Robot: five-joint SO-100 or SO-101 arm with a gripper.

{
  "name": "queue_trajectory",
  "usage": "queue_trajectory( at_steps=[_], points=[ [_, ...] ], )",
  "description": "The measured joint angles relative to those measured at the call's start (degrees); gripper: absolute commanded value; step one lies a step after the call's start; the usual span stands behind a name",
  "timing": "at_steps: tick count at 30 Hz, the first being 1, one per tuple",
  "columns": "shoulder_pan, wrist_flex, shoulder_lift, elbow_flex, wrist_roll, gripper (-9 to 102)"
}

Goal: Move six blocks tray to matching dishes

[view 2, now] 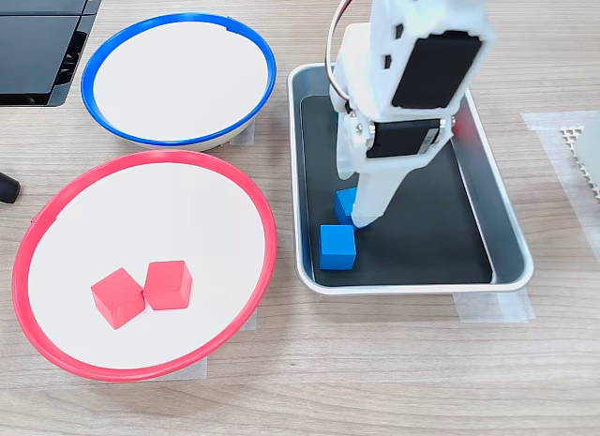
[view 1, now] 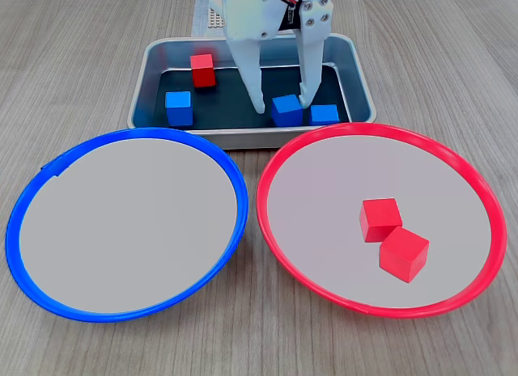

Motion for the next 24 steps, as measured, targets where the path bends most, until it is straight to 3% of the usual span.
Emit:
queue_trajectory(
  at_steps=[2, 6, 11, 12, 15, 19, 24],
  points=[
    [-0.6, -1.0, -0.6, 0.0, -0.3, 0],
    [-0.5, -0.6, -0.9, -0.4, 0.0, 0],
    [-3.7, 15.1, -1.0, -12.0, 6.0, 0],
    [-5.0, 20.7, -1.8, -17.6, 8.8, 0],
    [-7.5, 26.2, -4.3, -28.0, 19.4, 0],
    [-9.1, 19.6, -11.4, -38.6, 34.3, 0],
    [-6.4, 11.5, -16.4, -42.1, 37.0, 0]
  ],
)
